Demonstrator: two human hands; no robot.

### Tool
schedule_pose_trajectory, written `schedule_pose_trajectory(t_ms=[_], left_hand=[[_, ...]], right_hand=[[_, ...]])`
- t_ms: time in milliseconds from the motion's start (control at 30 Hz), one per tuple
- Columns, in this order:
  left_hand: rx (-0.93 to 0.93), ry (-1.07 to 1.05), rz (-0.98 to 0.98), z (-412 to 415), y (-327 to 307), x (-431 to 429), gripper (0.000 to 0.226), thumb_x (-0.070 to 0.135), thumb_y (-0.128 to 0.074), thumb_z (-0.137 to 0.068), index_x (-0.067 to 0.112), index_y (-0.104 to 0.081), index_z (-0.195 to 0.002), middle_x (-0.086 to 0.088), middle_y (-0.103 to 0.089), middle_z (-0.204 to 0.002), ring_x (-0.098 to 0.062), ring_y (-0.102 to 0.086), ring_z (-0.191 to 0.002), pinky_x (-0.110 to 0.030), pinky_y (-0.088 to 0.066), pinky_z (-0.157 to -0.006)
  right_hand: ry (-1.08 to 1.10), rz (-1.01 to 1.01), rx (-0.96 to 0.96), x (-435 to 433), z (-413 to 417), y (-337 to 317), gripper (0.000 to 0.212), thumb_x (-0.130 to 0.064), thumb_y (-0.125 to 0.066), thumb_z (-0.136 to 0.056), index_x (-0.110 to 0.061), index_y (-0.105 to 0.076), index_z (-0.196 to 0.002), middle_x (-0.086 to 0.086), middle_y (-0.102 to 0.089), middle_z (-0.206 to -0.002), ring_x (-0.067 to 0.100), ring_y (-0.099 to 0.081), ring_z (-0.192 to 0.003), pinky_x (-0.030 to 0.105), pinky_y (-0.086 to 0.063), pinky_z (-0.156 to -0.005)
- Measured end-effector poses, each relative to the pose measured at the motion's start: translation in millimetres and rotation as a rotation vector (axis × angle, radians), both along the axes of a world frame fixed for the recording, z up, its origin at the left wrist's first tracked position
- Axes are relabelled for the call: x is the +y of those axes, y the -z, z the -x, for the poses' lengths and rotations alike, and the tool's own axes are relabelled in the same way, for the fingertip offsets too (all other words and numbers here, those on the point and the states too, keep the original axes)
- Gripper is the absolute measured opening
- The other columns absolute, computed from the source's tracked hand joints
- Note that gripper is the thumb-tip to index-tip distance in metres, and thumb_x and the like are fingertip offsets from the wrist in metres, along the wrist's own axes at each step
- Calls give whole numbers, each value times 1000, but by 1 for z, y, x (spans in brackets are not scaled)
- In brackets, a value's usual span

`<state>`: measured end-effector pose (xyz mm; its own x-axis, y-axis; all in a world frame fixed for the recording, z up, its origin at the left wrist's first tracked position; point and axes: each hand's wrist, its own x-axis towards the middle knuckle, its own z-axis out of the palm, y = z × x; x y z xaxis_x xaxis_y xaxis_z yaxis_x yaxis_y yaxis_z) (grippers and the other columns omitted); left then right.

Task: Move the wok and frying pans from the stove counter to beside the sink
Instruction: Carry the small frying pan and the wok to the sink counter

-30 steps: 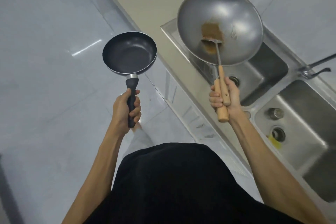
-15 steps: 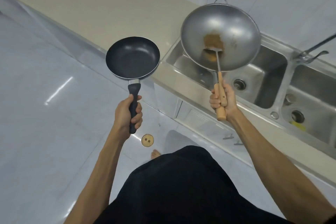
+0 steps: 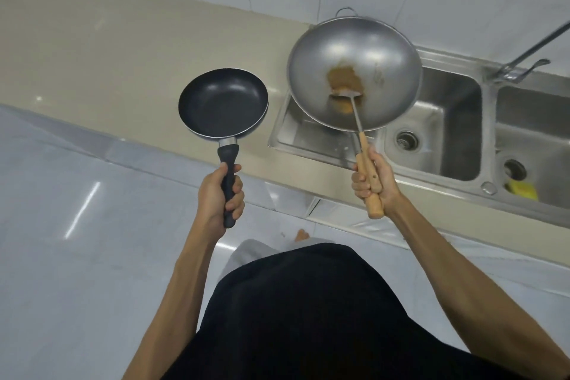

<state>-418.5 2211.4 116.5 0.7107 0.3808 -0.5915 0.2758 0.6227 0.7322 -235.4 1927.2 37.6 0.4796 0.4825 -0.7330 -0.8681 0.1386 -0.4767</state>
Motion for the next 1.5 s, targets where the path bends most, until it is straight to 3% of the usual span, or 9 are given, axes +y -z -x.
schedule_pose_trajectory(t_ms=[233, 600, 800, 1033, 1300, 1500], left_hand=[[13, 122, 20, -38, 12, 49, 31, 34, -38, -105, 10, -56, -105, 2, -45, -57, -8, -29, -31, -17, -28, -29], [83, 386, -339, -136, 40, 154, 37, 40, -41, -104, 9, -60, -101, 2, -46, -53, -13, -37, -34, -25, -35, -34], [111, 483, -387, -173, 66, 169, 34, 37, -42, -105, 8, -56, -96, 1, -45, -50, -13, -38, -32, -22, -35, -33], [99, 559, -436, -212, 81, 202, 36, 42, -48, -103, 9, -58, -94, 4, -47, -45, -14, -41, -32, -21, -34, -33], [78, 589, -481, -232, 96, 205, 33, 43, -49, -102, 13, -59, -92, 3, -50, -45, -15, -41, -32, -22, -34, -35], [118, 567, -474, -249, 99, 210, 31, 41, -52, -101, 13, -57, -90, 4, -50, -44, -13, -41, -33, -22, -34, -36]], right_hand=[[72, 11, 61, 23, 6, 10, 49, -60, -45, -95, -15, -49, -77, -3, -47, -48, 8, -41, -33, 14, -31, -31], [233, 0, 49, 87, -2, 6, 52, -62, -48, -93, -13, -53, -76, -1, -50, -50, 8, -43, -35, 15, -33, -33], [309, -9, 45, 95, 15, 20, 51, -63, -54, -90, -13, -56, -82, -1, -49, -55, 8, -43, -38, 17, -34, -36], [173, 180, -23, 126, 8, 12, 54, -61, -74, -78, -12, -62, -96, 4, -54, -69, 15, -49, -51, 27, -45, -50], [89, 399, -20, 131, -2, 9, 41, -34, -77, -84, -12, -56, -111, 1, -54, -69, 12, -47, -54, 27, -46, -51], [20, 640, -59, 139, -16, 9, 20, -13, -67, -87, -5, -56, -102, 8, -57, -74, 20, -55, -58, 35, -54, -59]])
